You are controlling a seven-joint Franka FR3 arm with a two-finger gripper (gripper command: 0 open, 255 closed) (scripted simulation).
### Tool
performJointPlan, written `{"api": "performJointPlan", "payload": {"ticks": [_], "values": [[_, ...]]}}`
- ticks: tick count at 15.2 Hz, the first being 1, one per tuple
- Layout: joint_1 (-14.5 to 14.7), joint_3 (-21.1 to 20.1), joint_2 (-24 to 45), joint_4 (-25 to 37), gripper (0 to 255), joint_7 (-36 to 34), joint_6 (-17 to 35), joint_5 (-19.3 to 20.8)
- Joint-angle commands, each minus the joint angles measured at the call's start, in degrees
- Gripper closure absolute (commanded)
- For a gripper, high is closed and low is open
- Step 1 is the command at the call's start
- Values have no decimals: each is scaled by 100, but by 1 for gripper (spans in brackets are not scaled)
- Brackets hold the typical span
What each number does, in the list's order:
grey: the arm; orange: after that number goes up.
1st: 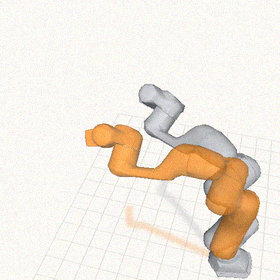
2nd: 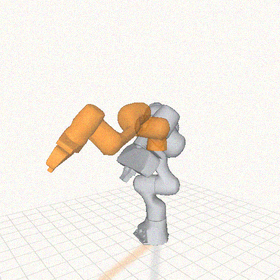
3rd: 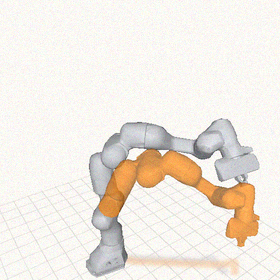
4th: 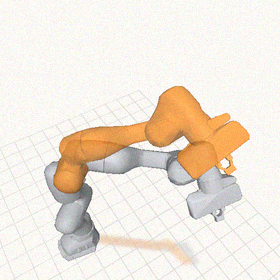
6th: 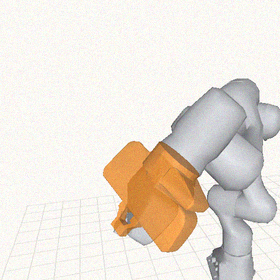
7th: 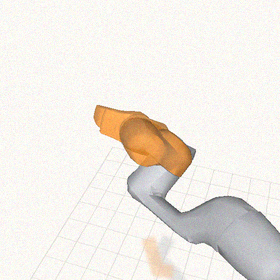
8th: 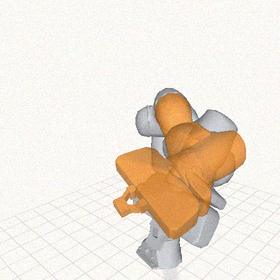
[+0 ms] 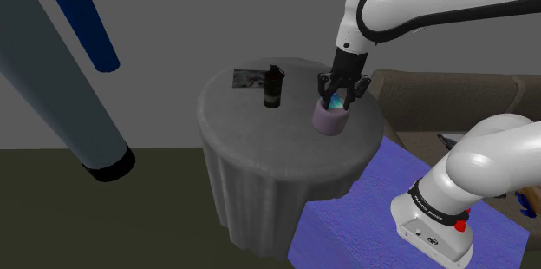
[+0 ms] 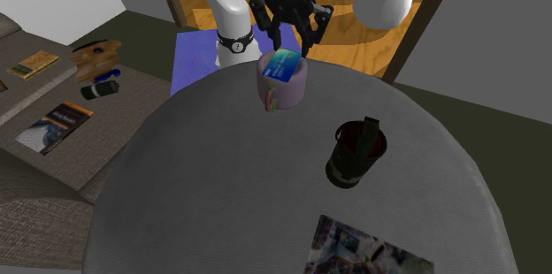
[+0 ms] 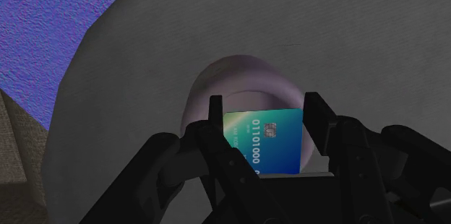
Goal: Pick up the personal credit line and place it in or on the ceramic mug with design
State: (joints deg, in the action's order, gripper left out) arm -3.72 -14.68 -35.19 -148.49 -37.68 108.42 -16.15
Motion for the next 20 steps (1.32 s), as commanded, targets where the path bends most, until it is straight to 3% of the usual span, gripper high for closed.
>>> {"api": "performJointPlan", "payload": {"ticks": [1,7,8,13,17,20], "values": [[0,-9,24,-51,255,10,76,-8],[0,-10,25,-50,255,10,76,-8],[0,-9,24,-50,0,11,76,-8],[0,-9,25,-50,0,11,76,-8],[-74,145,-54,612,0,-20,-672,144],[-74,145,-54,612,0,-20,-672,144]]}}
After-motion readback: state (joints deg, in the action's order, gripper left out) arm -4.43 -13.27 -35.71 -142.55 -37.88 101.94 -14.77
